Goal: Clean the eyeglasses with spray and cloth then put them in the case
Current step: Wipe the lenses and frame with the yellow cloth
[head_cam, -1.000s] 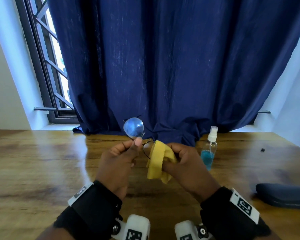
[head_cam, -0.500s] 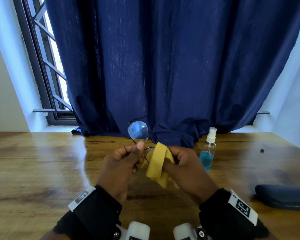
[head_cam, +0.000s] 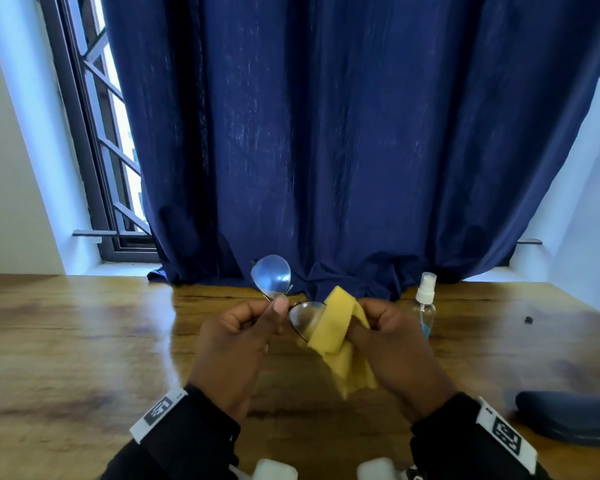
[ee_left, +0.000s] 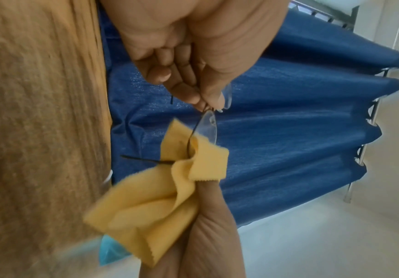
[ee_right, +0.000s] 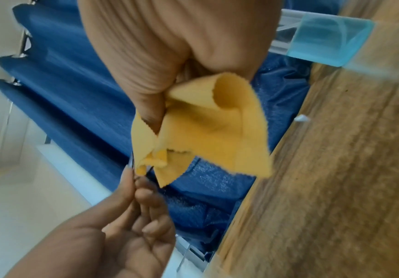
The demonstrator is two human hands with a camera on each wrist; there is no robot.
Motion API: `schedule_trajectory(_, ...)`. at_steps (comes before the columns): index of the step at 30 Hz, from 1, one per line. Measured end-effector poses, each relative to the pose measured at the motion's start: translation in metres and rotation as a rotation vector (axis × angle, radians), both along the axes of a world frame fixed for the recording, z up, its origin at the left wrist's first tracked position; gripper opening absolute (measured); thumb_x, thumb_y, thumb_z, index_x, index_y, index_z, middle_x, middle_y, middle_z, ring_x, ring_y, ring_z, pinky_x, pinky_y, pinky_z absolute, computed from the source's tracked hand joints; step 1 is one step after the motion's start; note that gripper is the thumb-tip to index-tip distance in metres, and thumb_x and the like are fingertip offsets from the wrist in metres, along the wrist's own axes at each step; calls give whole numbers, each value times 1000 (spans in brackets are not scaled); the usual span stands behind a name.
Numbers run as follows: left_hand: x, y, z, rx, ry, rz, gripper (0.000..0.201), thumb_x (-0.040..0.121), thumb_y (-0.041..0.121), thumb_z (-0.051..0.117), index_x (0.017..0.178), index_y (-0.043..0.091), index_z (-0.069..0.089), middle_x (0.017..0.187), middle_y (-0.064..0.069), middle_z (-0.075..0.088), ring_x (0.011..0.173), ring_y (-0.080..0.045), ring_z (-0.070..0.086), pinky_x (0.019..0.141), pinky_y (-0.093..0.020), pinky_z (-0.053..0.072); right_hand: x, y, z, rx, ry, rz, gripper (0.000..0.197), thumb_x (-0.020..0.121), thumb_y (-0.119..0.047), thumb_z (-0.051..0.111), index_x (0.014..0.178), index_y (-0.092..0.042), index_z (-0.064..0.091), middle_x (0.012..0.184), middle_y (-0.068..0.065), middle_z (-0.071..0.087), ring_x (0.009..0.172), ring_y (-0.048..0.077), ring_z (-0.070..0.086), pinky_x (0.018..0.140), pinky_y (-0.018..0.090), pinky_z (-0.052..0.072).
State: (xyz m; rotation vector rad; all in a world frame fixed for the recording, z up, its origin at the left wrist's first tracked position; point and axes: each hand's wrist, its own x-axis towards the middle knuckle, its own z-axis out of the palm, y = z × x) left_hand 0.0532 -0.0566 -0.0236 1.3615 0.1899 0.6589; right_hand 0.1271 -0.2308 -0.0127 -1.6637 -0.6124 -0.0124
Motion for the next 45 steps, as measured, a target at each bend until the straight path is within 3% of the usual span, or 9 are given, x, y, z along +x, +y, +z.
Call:
schedule_trajectory(5, -5, 1, 8, 71, -31, 2, 29, 77, 42, 74, 83, 14, 81, 63, 2, 62, 60, -9, 50, 60, -23, 45, 21, -12, -7, 129, 29, -182, 21, 90, -26, 73, 83, -7, 71, 77, 19, 69, 70, 21, 59, 65, 35, 54)
schedule_trajectory(7, -7, -4, 11, 151, -56, -25, 26, 78, 40, 73, 81, 15, 81, 60, 9, 63, 57, -3, 52, 58, -17, 45, 22, -13, -5, 208, 68, -163, 16, 91, -28, 72, 85, -13, 75, 77, 11, 72, 75, 21, 62, 72, 41, 53)
schedule_trajectory(14, -16, -16, 19, 373, -139, -71, 17, 81, 30, 71, 83, 17, 81, 65, 13, 73, 62, 5, 63, 62, -9, 47, 6, -14, 14, 345, -13, -96, 25, 98, -16, 58, 94, -32, 76, 95, -19, 79, 91, -5, 70, 73, 11, 51)
schedule_trajectory(20, -14, -12, 18, 508, -139, 5, 16, 78, 40, 72, 79, 25, 80, 76, 8, 78, 71, -6, 71, 67, -15, 53, -6, -12, 15, 90, -757, -259, 28, 102, -22, 50, 127, -30, 61, 131, -19, 57, 123, 0, 56, 97, 8, 41)
schedule_trajectory(25, -13, -13, 15, 558, -138, 22, 15, 77, 42, 72, 77, 29, 80, 74, 8, 77, 67, -8, 69, 62, -24, 55, -14, -13, 21, 6, -934, -210, 21, 97, -21, 63, 113, -32, 70, 110, -26, 61, 111, 9, 56, 91, 18, 45)
schedule_trajectory(36, -15, -17, 12, 627, -134, -13, 15, 78, 41, 72, 79, 29, 79, 74, 9, 77, 68, -12, 69, 61, -23, 54, -5, -16, 19, -330, -1090, -163, 28, 94, -34, 59, 118, -44, 71, 114, -49, 50, 104, 4, 46, 79, 40, 44)
schedule_trajectory(38, -14, -15, 13, 590, -134, -21, 17, 77, 41, 71, 79, 27, 80, 74, 5, 78, 69, -16, 69, 64, -24, 56, 3, -21, 20, -326, -1038, -272, 26, 93, -36, 57, 113, -41, 74, 109, -55, 45, 97, -4, 42, 79, 37, 46)
schedule_trajectory(41, -13, -11, 15, 542, -136, -30, 22, 75, 43, 71, 79, 24, 80, 75, 2, 78, 73, -17, 71, 66, -18, 55, 16, -28, 18, -80, -639, -412, 19, 95, -27, 61, 101, -41, 72, 98, -34, 65, 94, 0, 62, 83, 29, 55)
schedule_trajectory(45, -14, -15, 16, 580, -147, -35, 21, 73, 44, 71, 79, 25, 80, 77, 11, 79, 73, -6, 71, 67, -12, 52, 13, -23, 23, 358, 209, 16, 24, 95, -11, 64, 114, -21, 74, 102, 5, 81, 96, 20, 76, 77, 33, 63)
